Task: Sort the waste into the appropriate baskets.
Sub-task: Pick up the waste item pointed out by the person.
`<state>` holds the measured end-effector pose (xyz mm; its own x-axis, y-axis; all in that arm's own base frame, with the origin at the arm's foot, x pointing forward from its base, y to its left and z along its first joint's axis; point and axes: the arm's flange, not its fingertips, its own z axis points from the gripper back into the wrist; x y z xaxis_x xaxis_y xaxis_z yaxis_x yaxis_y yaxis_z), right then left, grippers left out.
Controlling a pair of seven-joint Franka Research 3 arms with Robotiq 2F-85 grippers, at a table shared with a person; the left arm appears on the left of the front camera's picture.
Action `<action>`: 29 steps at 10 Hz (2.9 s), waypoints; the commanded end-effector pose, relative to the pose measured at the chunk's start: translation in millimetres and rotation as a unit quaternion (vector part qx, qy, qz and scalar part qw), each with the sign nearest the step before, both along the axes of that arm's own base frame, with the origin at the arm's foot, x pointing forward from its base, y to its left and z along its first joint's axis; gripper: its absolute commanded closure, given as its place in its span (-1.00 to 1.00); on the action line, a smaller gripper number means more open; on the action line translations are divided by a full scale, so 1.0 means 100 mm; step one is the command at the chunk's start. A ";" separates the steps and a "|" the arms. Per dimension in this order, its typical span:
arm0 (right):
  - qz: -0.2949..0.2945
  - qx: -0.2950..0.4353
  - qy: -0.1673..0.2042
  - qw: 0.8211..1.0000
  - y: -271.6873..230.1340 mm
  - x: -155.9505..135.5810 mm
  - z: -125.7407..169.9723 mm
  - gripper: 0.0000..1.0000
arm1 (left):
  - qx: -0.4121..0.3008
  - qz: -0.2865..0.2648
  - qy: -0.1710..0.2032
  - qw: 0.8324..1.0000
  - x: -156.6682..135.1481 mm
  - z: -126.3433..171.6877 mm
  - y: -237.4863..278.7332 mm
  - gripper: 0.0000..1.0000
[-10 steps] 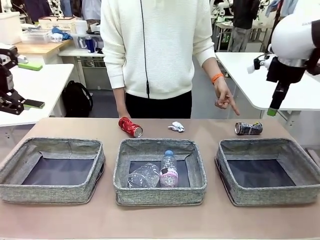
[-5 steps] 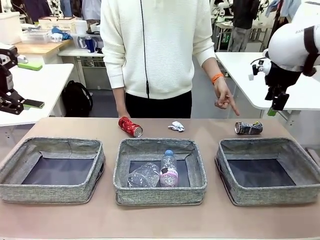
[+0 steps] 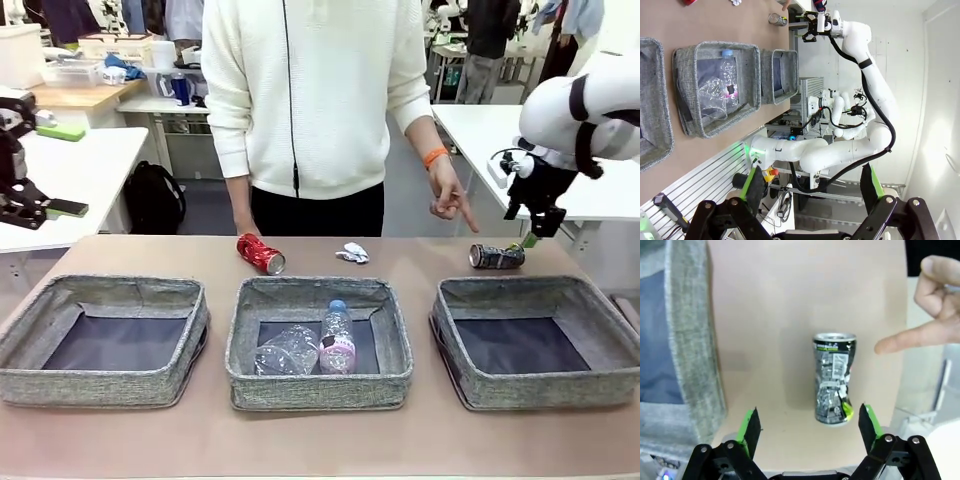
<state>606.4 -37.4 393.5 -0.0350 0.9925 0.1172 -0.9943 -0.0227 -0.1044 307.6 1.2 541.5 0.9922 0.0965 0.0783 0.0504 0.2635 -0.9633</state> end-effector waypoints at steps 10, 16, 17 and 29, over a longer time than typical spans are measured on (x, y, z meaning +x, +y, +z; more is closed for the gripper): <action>-0.075 0.059 0.016 0.995 0.02 0.53 -0.71 -1.00 | 0.003 -0.004 -0.005 1.000 -0.02 0.00 0.00 -1.00; -0.093 0.045 0.055 0.993 0.02 0.62 -0.92 -1.00 | 0.003 -0.004 -0.005 1.000 -0.02 0.00 0.00 -1.00; -0.092 0.043 0.057 0.993 0.01 0.62 -0.92 -1.00 | 0.003 -0.004 -0.005 1.000 -0.02 0.00 0.00 -1.00; -0.051 0.016 0.058 0.997 0.02 0.52 -0.86 1.00 | 0.003 -0.004 -0.005 1.000 -0.02 0.00 0.00 -1.00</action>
<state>664.8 -34.2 306.0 0.1016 0.9814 0.1627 -0.9948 0.1020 0.0064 307.5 1.2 541.6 0.9922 0.0965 0.0785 0.0506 0.2635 -0.9633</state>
